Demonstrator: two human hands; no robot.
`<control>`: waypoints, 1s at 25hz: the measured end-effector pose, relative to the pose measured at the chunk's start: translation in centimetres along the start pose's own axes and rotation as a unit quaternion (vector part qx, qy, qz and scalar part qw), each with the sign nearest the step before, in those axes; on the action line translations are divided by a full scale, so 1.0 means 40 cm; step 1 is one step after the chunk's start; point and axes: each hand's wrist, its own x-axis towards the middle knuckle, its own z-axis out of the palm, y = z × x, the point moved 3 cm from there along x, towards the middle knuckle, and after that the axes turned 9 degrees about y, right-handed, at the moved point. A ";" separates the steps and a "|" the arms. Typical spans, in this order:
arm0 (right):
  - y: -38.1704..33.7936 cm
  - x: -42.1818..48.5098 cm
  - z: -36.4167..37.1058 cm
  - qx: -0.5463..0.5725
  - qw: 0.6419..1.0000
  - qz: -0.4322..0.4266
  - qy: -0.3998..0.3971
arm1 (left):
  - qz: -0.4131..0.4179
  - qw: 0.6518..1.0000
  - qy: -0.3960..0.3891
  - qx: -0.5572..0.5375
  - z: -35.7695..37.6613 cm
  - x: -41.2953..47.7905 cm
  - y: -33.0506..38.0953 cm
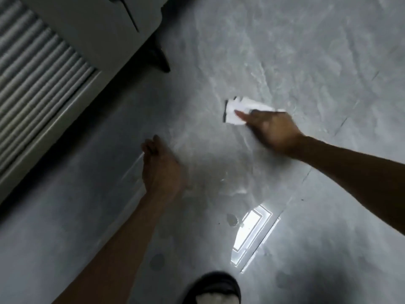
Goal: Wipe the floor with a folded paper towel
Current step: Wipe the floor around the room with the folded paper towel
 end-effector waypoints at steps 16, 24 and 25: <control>-0.088 -0.442 -0.088 0.033 0.897 0.436 0.059 | 0.247 0.963 -0.081 0.078 0.019 -0.137 0.117; -0.143 -0.536 -0.075 -0.031 0.970 0.225 -0.083 | 0.252 0.942 -0.218 0.039 -0.044 -0.242 0.105; -0.111 -0.564 -0.090 -0.033 0.945 0.315 -0.080 | 0.241 0.944 -0.219 0.051 -0.075 -0.249 0.075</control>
